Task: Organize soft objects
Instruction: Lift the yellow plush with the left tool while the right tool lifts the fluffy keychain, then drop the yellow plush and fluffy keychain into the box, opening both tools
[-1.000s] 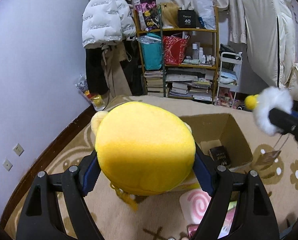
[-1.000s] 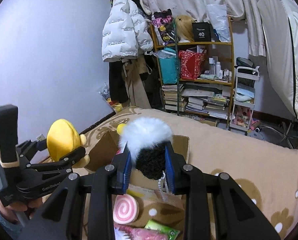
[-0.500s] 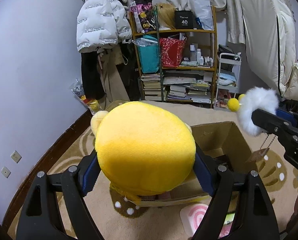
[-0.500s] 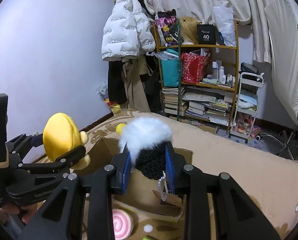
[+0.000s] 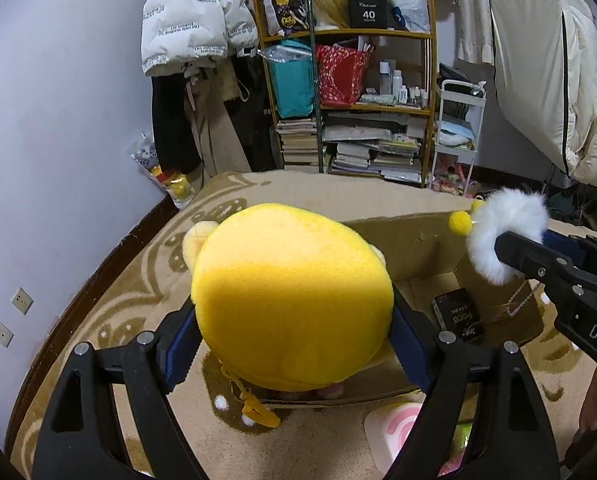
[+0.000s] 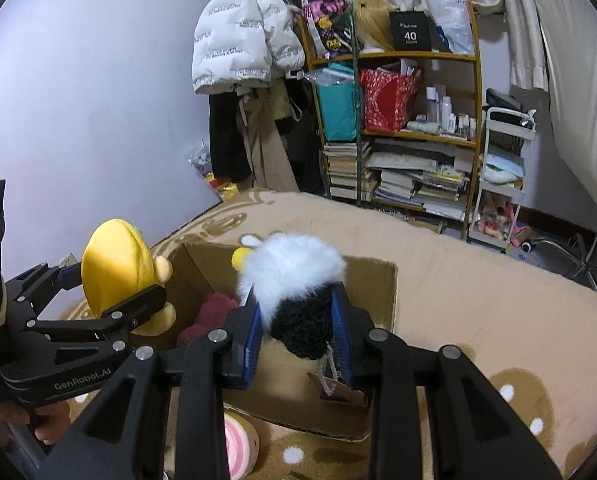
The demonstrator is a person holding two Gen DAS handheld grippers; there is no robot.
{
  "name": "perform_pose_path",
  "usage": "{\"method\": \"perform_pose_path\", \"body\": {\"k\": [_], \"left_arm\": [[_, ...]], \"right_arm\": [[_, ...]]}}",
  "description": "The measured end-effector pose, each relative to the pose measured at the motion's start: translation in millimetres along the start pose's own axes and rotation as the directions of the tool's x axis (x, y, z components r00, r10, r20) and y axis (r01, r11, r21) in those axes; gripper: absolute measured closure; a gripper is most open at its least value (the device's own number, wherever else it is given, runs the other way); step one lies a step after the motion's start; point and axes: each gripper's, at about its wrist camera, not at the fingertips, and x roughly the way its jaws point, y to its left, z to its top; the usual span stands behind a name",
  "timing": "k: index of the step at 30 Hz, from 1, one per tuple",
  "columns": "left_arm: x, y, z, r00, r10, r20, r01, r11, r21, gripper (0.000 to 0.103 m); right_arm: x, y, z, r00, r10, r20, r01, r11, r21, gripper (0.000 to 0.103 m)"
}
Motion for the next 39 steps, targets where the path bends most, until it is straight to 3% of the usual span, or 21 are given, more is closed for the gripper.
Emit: {"method": "perform_pose_path", "body": {"k": [11, 20, 27, 31, 34, 39], "left_arm": [[16.5, 1.2, -9.8, 0.997, -0.037, -0.069, 0.035, 0.999, -0.034, 0.019], [18.8, -3.2, -9.6, 0.997, -0.055, -0.059, 0.052, 0.998, -0.039, 0.019], [22.4, -9.9, -14.0, 0.995, -0.04, -0.09, 0.04, 0.999, -0.002, 0.013], [24.8, -7.0, -16.0, 0.992, -0.046, -0.114, 0.044, 0.999, -0.021, 0.011], [19.1, -3.2, -16.2, 0.996, -0.038, -0.085, 0.034, 0.999, -0.041, 0.003], [9.6, -1.2, -14.1, 0.997, -0.042, -0.069, 0.039, 0.998, -0.047, 0.002]], "right_arm": [[12.9, -8.0, -11.2, 0.999, 0.005, -0.047, -0.004, 1.0, 0.013, 0.068], [14.7, -12.1, -13.5, 0.998, 0.02, -0.059, -0.018, 1.0, 0.025, 0.067], [15.7, -14.5, -17.5, 0.996, 0.034, -0.079, -0.031, 0.999, 0.038, 0.066], [14.2, -14.6, -18.4, 0.996, 0.04, -0.082, -0.036, 0.998, 0.043, 0.06], [11.7, -13.6, -17.9, 0.996, 0.038, -0.077, -0.035, 0.998, 0.043, 0.056], [-2.2, -14.4, -16.8, 0.998, 0.039, -0.057, -0.036, 0.997, 0.064, 0.034]]}}
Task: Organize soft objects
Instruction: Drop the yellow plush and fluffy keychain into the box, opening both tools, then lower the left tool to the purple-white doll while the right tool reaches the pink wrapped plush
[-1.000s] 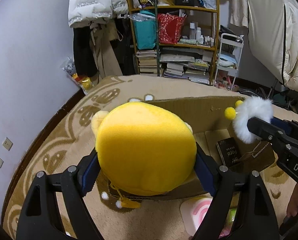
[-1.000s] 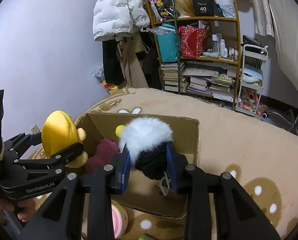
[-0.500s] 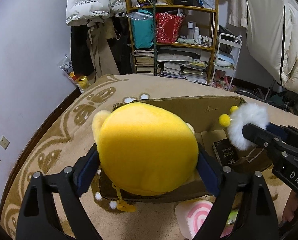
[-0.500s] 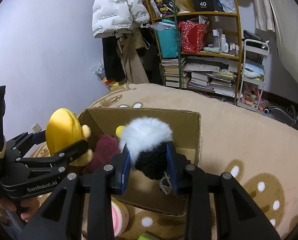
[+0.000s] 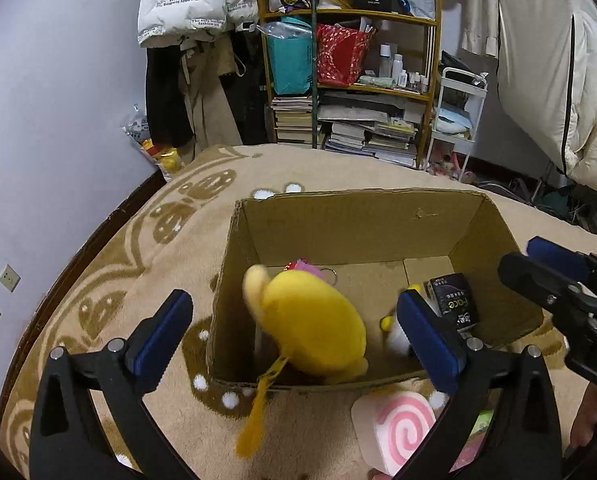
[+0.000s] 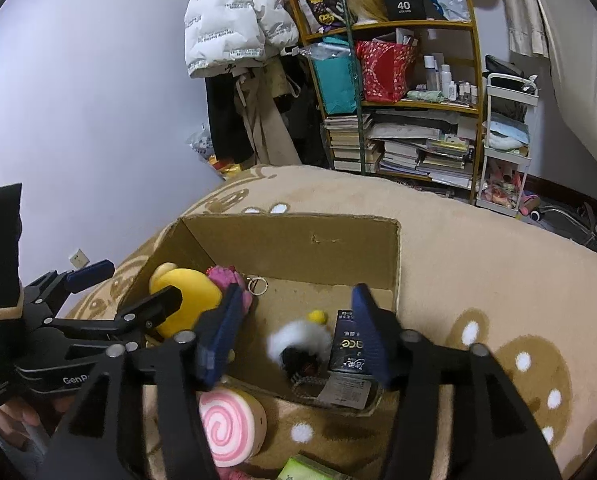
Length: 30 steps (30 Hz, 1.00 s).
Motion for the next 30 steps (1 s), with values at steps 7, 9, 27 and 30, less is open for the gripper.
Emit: {"method": "perform_pose_path", "body": {"k": [7, 9, 27, 30], "left_arm": [[-21.2, 2.6, -7.5, 1.0, 0.017, -0.009, -0.017, 1.0, 0.015, 0.002], [-28.1, 4.2, -11.5, 1.0, 0.028, -0.012, -0.027, 1.0, 0.014, 0.002], [-107.2, 7.5, -58.3, 0.999, 0.031, -0.033, -0.031, 1.0, 0.0, 0.002], [-118.0, 3.7, -65.5, 0.999, 0.019, -0.034, -0.019, 1.0, -0.004, 0.002]], "right_arm": [[-21.9, 2.8, -3.5, 1.0, 0.011, 0.008, -0.011, 1.0, 0.027, 0.011], [-27.7, 4.6, -4.6, 1.0, 0.006, 0.003, -0.006, 1.0, 0.024, 0.008], [-98.9, 12.9, -35.6, 1.0, -0.01, 0.029, 0.008, 0.999, 0.044, 0.0], [-104.9, 14.3, -43.8, 1.0, -0.01, 0.014, 0.009, 0.999, 0.042, 0.0]]}}
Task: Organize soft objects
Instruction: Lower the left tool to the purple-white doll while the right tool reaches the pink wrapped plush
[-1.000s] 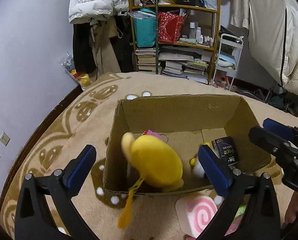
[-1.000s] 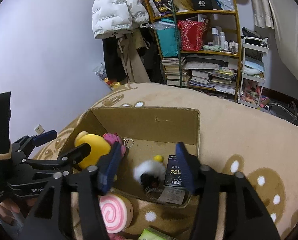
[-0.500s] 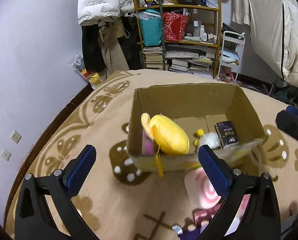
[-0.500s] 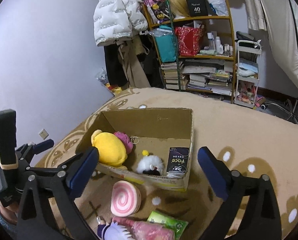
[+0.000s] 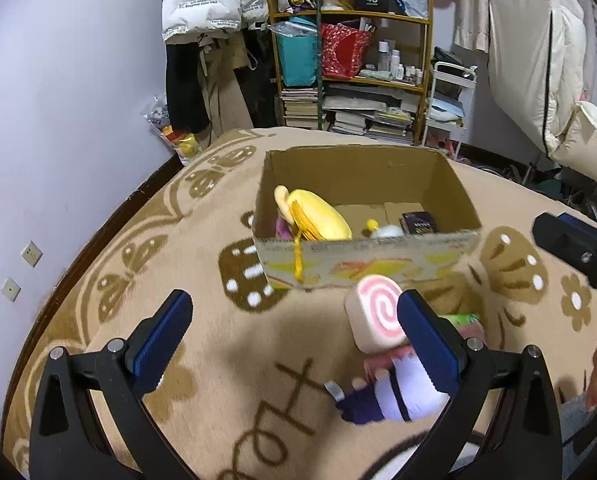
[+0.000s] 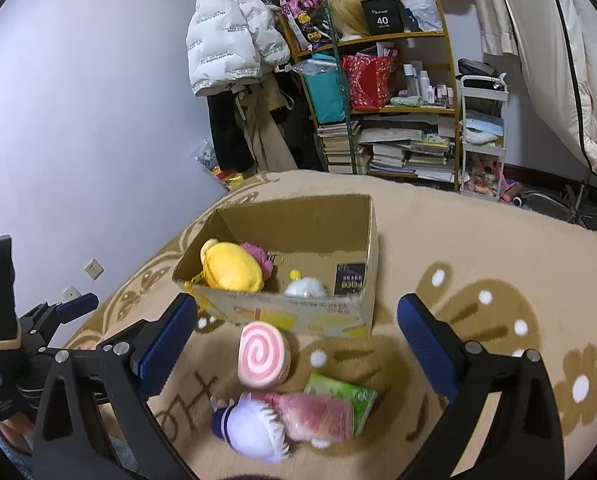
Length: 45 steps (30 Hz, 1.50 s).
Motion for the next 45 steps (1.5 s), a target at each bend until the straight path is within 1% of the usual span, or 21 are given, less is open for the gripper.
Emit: {"method": "perform_pose_path", "body": {"k": [4, 10, 16, 19, 26, 29, 37, 40, 42, 45], "left_arm": [[-13.7, -8.1, -14.0, 1.0, -0.005, 0.002, 0.005, 1.0, 0.018, 0.002], [-20.9, -16.7, -28.7, 1.0, 0.002, -0.007, -0.001, 1.0, 0.03, 0.002], [-18.9, -23.1, -39.4, 0.999, 0.03, -0.012, -0.03, 0.999, 0.034, 0.002], [-13.0, -24.9, -43.5, 0.999, 0.027, -0.035, -0.026, 0.999, 0.038, 0.002], [2.9, -35.3, -49.8, 0.998, 0.033, -0.057, -0.031, 0.999, 0.041, 0.002], [9.6, -39.3, -52.4, 0.998, 0.022, -0.066, -0.02, 0.999, 0.033, 0.002], [26.4, -50.6, -54.8, 0.997, 0.033, -0.065, -0.032, 0.999, 0.016, 0.002], [33.5, -55.5, -56.5, 0.997, 0.02, -0.076, -0.019, 1.0, 0.01, 0.002], [37.5, -60.0, -57.8, 0.996, -0.011, -0.085, 0.012, 1.0, 0.007, 0.002], [43.2, -70.7, -61.2, 0.994, -0.037, -0.1, 0.041, 0.999, 0.034, 0.002]], "right_arm": [[-7.3, 3.5, -10.8, 1.0, -0.001, -0.02, 0.001, 1.0, -0.002, 0.0], [-16.6, 8.3, -24.1, 0.999, -0.002, -0.039, 0.002, 1.0, -0.007, 0.0], [-14.8, 6.9, -35.7, 0.997, -0.025, -0.074, 0.025, 1.0, 0.008, 0.0], [-10.2, 2.2, -39.6, 0.994, -0.035, -0.101, 0.038, 0.999, 0.028, 0.0], [5.8, -15.9, -49.1, 0.982, -0.054, -0.179, 0.073, 0.992, 0.102, 0.0], [13.3, -21.9, -51.5, 0.978, -0.06, -0.201, 0.087, 0.988, 0.127, 0.0], [41.2, -33.8, -61.6, 0.954, -0.062, -0.294, 0.117, 0.978, 0.174, 0.0], [48.2, -36.8, -63.2, 0.948, -0.055, -0.313, 0.118, 0.975, 0.187, 0.0], [53.1, -38.7, -64.6, 0.944, -0.052, -0.325, 0.121, 0.974, 0.194, 0.0], [58.8, -41.4, -66.6, 0.94, -0.046, -0.339, 0.12, 0.972, 0.2, 0.0]]}}
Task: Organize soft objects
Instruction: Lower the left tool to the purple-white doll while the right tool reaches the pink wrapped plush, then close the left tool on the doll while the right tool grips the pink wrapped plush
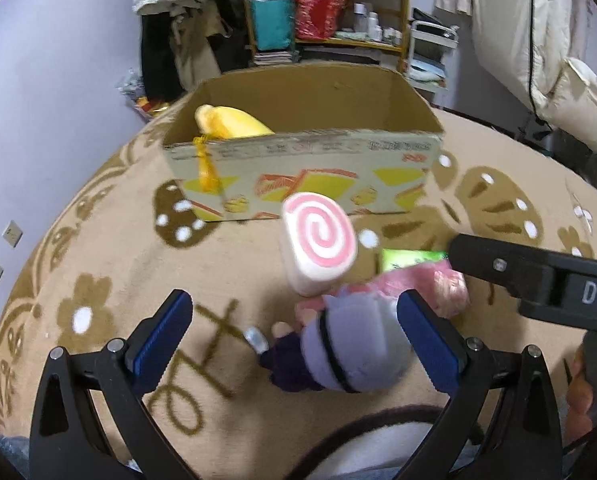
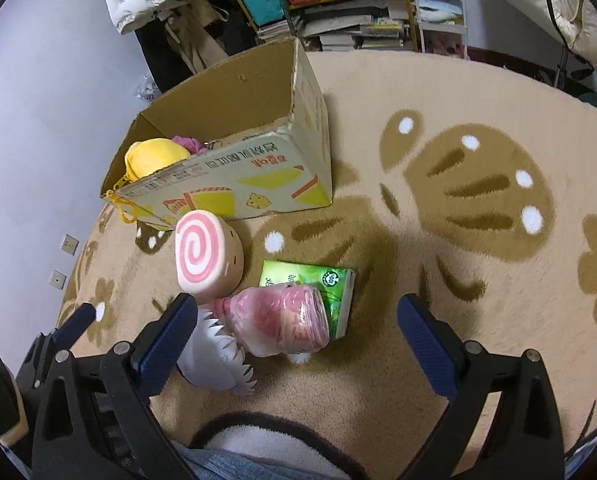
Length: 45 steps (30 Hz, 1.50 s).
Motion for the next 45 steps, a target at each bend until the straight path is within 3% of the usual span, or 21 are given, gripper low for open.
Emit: {"method": "perform_pose_path", "body": {"k": [9, 17, 22, 31, 34, 36, 43, 45], "left_arm": [[24.2, -15.9, -4.7, 0.998, -0.007, -0.064, 0.009, 0.999, 0.034, 0.002], [44.3, -22.7, -7.7, 0.994, 0.033, -0.105, -0.025, 0.997, 0.07, 0.002], [60.3, -26.0, -13.7, 0.983, 0.106, -0.148, -0.087, 0.988, 0.126, 0.002], [70.4, -4.8, -17.2, 0.973, 0.058, -0.223, -0.053, 0.998, 0.027, 0.001], [72.6, -0.7, -18.9, 0.969, 0.061, -0.239, -0.058, 0.998, 0.017, 0.001], [74.9, 1.8, -20.5, 0.964, 0.069, -0.257, -0.068, 0.998, 0.011, 0.001], [76.7, 8.9, -25.0, 0.954, 0.05, -0.295, -0.061, 0.998, -0.027, 0.003], [76.9, 10.2, -26.7, 0.95, 0.019, -0.311, -0.038, 0.998, -0.053, 0.009]], "right_arm": [[16.8, -3.9, 1.5, 0.998, 0.007, -0.055, -0.006, 1.0, 0.016, 0.0], [32.9, -6.4, -2.5, 0.993, 0.013, -0.119, -0.009, 0.999, 0.034, 0.005], [41.0, -7.8, -7.9, 0.985, 0.044, -0.166, -0.035, 0.998, 0.06, 0.013], [52.1, -21.0, -15.9, 0.972, 0.067, -0.226, -0.042, 0.993, 0.115, 0.014], [60.0, -20.3, -18.6, 0.963, 0.073, -0.26, -0.044, 0.992, 0.114, 0.021], [64.1, -19.3, -20.8, 0.957, 0.087, -0.277, -0.056, 0.991, 0.118, 0.032], [74.7, -13.3, -24.3, 0.95, 0.099, -0.296, -0.065, 0.99, 0.123, 0.034], [76.5, -10.3, -24.8, 0.948, 0.12, -0.294, -0.087, 0.988, 0.125, 0.048]]}}
